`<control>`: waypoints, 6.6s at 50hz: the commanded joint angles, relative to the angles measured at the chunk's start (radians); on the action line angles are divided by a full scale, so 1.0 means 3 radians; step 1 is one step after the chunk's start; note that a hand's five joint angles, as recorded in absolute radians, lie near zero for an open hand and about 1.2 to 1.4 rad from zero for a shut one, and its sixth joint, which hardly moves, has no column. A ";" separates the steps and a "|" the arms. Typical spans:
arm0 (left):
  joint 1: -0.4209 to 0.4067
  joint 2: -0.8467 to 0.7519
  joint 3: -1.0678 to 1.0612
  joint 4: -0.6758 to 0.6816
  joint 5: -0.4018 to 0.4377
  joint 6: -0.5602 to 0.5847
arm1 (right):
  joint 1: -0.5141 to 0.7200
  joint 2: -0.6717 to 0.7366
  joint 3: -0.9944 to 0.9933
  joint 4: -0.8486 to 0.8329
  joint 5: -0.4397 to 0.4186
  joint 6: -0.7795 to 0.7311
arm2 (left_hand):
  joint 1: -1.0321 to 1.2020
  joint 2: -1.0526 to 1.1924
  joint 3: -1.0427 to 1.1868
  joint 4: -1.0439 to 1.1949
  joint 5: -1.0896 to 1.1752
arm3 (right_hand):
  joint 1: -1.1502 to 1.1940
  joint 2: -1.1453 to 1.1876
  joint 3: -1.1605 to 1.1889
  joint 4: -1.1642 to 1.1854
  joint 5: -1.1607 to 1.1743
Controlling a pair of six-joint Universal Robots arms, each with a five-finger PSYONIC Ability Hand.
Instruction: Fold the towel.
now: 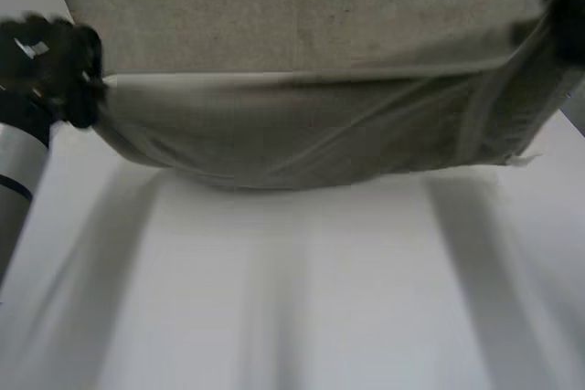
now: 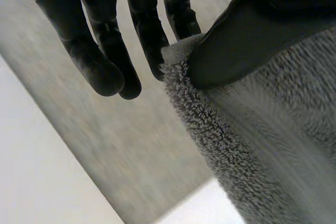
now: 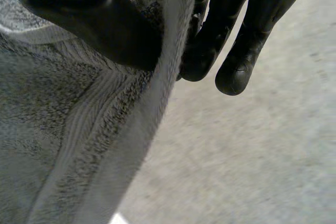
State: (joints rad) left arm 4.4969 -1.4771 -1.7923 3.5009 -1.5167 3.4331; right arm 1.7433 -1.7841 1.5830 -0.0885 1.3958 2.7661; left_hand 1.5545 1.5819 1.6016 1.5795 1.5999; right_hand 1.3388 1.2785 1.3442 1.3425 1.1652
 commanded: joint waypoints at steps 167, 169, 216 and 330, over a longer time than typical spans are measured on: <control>-0.0253 -0.2271 0.1296 -0.0150 -0.0160 0.0424 | -0.0151 0.2204 -0.0675 0.0244 0.0154 -0.0809 | -0.4509 -0.4600 -0.4666 -0.4592 -0.5242 | -0.3881 -0.3680 -0.3899 -0.3893 -0.3884; -0.0253 -0.2118 0.1118 -0.0150 -0.0155 0.0429 | -0.0151 0.1929 -0.0477 0.0315 0.0154 -0.0804 | -0.4499 -0.4591 -0.4656 -0.4583 -0.5233 | -0.3881 -0.3680 -0.3899 -0.3893 -0.3884; -0.0253 -0.1872 0.0365 0.0244 0.0009 0.0419 | -0.0693 0.1892 0.0967 -0.0252 -0.0174 -0.0472 | -0.4460 -0.4551 -0.4617 -0.4543 -0.5193 | -0.0167 0.0034 -0.0185 -0.0180 -0.0170; -0.1910 -0.2925 0.1863 -0.0226 -0.0052 -0.0113 | 0.0519 0.1693 0.1135 -0.0354 0.0062 -0.0287 | -0.4382 -0.4473 -0.4539 -0.4465 -0.5115 | -0.2957 -0.2757 -0.2975 -0.2970 -0.2961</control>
State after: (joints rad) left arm 3.8976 -2.3159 -1.2833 3.4470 -1.5298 3.4024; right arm 1.8977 -1.3082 1.9271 -0.1847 1.4109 2.6862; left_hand 0.2733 0.2670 0.2578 0.2690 0.2585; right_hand 0.3699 0.2543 0.3600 0.3634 0.2073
